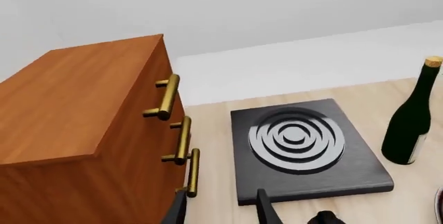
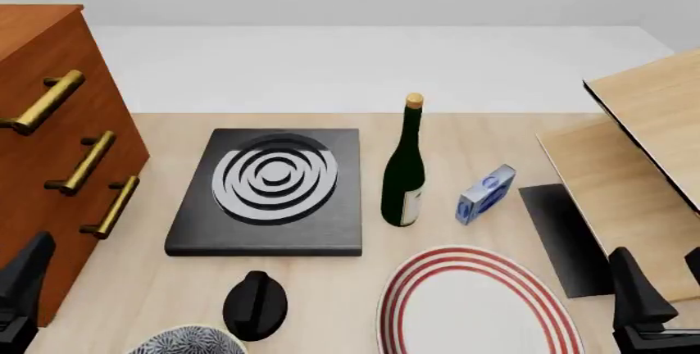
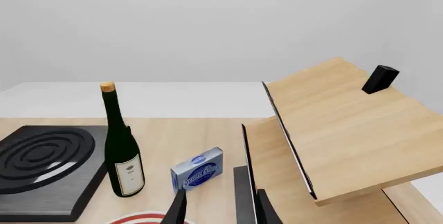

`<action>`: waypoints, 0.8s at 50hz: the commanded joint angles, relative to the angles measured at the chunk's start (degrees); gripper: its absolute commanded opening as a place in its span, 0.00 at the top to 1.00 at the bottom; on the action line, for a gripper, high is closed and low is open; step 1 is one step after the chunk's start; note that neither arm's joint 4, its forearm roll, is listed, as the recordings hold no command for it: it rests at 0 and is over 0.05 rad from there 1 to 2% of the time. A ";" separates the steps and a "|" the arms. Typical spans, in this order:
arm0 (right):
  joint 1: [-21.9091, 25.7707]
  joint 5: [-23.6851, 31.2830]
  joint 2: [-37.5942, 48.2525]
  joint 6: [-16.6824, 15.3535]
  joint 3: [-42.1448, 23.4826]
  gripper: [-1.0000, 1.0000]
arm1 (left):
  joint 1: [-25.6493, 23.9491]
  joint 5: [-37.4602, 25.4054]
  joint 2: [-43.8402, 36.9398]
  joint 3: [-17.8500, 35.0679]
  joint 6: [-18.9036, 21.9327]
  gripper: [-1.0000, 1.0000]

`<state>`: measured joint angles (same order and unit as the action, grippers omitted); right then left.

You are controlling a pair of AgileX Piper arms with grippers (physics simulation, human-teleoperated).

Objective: Pick up the akita bowl and put it on the plate.

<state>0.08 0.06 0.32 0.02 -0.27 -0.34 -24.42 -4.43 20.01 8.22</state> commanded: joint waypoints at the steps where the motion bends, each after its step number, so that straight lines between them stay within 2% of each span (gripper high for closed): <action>1: 0.02 0.00 -0.04 -0.02 0.01 0.00 | -1.97 -10.41 -0.16 5.65 2.87 0.00; 8: 0.02 0.09 -0.07 0.00 -0.02 0.00 | -3.57 -15.79 -0.53 6.95 3.28 0.00; 12: 0.03 0.01 -0.06 -0.02 0.03 0.00 | -1.63 -16.76 -0.18 8.85 4.89 0.00; 21: 0.04 0.06 -0.14 -0.02 0.03 0.00 | -2.79 -20.09 -0.95 9.55 6.90 0.00; 23: 0.04 0.11 -0.12 0.00 0.01 0.00 | -0.84 -19.45 -1.72 10.55 6.77 0.00; 25: 0.04 0.17 -0.11 0.04 -0.01 0.00 | -1.30 -20.41 -1.40 10.80 7.17 0.00; 40: 0.05 0.03 0.02 0.05 0.02 0.00 | -1.96 -23.89 -2.27 9.72 9.57 0.00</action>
<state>0.13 0.08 0.29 0.04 -0.25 -1.84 -45.88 -6.11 30.00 16.46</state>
